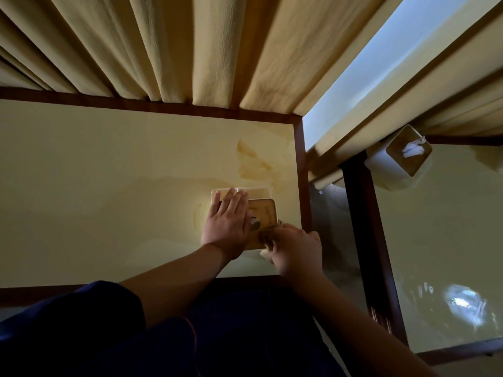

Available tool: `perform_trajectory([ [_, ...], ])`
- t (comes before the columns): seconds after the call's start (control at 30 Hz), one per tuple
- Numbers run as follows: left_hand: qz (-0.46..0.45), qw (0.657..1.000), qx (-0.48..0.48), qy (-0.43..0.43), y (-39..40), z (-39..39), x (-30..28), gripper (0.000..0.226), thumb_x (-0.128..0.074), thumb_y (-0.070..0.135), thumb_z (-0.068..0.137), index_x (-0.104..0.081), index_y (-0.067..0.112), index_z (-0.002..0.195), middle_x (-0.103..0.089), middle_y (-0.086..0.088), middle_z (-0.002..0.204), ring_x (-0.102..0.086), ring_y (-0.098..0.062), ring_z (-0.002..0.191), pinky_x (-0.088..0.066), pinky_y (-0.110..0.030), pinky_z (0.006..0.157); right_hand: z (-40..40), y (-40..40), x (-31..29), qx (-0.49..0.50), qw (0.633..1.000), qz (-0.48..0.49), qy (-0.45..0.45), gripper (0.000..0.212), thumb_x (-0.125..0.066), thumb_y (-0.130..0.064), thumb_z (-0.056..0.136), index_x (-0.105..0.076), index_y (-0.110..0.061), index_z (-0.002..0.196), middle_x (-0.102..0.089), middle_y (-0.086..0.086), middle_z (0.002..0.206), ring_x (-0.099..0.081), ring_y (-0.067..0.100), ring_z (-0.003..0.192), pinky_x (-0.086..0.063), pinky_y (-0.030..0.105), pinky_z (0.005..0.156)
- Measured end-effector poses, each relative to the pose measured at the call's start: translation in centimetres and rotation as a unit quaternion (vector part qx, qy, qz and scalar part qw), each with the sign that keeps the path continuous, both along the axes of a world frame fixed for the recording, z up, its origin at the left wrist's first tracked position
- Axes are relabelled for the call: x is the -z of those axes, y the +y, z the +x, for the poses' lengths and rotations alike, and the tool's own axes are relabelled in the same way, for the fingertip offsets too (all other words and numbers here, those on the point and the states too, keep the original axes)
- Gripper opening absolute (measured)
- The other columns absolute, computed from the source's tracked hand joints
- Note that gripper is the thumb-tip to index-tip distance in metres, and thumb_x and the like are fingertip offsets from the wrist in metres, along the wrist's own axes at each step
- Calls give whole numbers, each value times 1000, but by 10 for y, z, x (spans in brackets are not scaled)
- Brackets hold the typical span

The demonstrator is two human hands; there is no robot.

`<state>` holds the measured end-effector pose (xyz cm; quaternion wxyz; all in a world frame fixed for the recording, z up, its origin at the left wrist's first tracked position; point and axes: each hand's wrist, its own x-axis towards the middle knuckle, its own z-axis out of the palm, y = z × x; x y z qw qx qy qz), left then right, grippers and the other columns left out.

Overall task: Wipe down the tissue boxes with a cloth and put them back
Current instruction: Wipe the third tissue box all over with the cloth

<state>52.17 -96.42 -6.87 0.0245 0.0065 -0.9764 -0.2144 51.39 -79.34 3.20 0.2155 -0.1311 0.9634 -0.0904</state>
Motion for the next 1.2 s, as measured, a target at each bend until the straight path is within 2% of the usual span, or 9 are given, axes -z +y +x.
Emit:
perform_trajectory([
  [0.17, -6, 1000, -2, 10, 0, -1, 1, 56, -28, 34, 107, -51, 2, 148, -55, -15, 149, -42, -33, 147, -16, -53, 126, -36, -18, 15, 23, 999, 11, 45, 18, -55, -24, 101, -66, -26, 86, -57, -11, 79, -55, 10, 71, -46, 42, 95],
  [0.33, -21, 999, -2, 27, 0, 0, 1, 52, -34, 30, 106, -55, 1, 143, -61, -15, 142, -47, -34, 143, -22, -54, 124, -72, -33, 20, 26, 999, -3, 39, 23, -57, -18, 95, -72, -28, 109, -68, -5, 107, -64, 23, 99, -39, 41, 93],
  [0.47, -14, 1000, -6, 20, 0, -1, -2, 52, -32, 31, 107, -56, 1, 142, -61, -16, 142, -48, -34, 142, -22, -54, 124, -60, -29, 17, 19, 999, -16, 32, 20, -51, -23, 100, -68, -28, 110, -54, -8, 97, -62, 23, 89, -35, 38, 89],
  [0.57, -15, 1000, 0, 8, 0, 0, -3, 55, -30, 32, 107, -53, 2, 146, -58, -16, 146, -45, -33, 145, -19, -53, 124, -35, -18, 12, 9, 999, -17, 38, 15, -50, -22, 102, -61, -29, 95, -49, -12, 95, -54, 17, 79, -42, 40, 94],
  [0.67, -11, 1000, 1, -4, -1, 0, -3, 57, -27, 35, 107, -50, 3, 149, -55, -15, 150, -41, -32, 148, -9, -48, 127, -3, 1, 12, -15, 999, -45, 21, 14, -67, -25, 97, -68, -35, 105, -61, -14, 120, -61, 14, 91, -36, 35, 84],
  [0.8, -3, 999, 2, -40, 0, -1, -10, 65, -19, 42, 106, -43, 6, 155, -48, -12, 157, -32, -27, 154, 2, -42, 128, 14, 16, 12, -13, 995, -94, 21, 20, -67, -25, 98, -72, -37, 112, -67, -10, 113, -51, 6, 82, -34, 36, 80],
  [0.97, 7, 998, 34, -57, -6, 0, -15, 79, -23, 66, 102, -33, 12, 159, -39, -7, 163, -21, -23, 157, 7, -43, 129, 0, 17, 24, -14, 997, -67, 39, 32, -62, -32, 96, -58, -29, 127, -62, -8, 106, -63, 16, 92, -36, 33, 77],
  [1.07, 49, 996, 47, -63, -13, -1, -21, 103, -25, 88, 88, -34, 13, 158, -39, -7, 163, -21, -22, 157, 6, -44, 130, -4, 23, 33, -12, 997, -53, 63, 19, -67, -37, 93, -67, -26, 108, -55, -5, 105, -57, 15, 90, -51, 34, 75],
  [1.2, -36, 974, 166, -147, -27, -7, -28, 144, -51, 101, 62, -3, 11, 164, -6, -5, 173, 8, -20, 160, 24, -38, 123, 1, 33, 38, -19, 992, -88, 87, 20, -66, -32, 95, -64, -22, 112, -58, -6, 124, -55, 13, 101, -53, 28, 71],
])
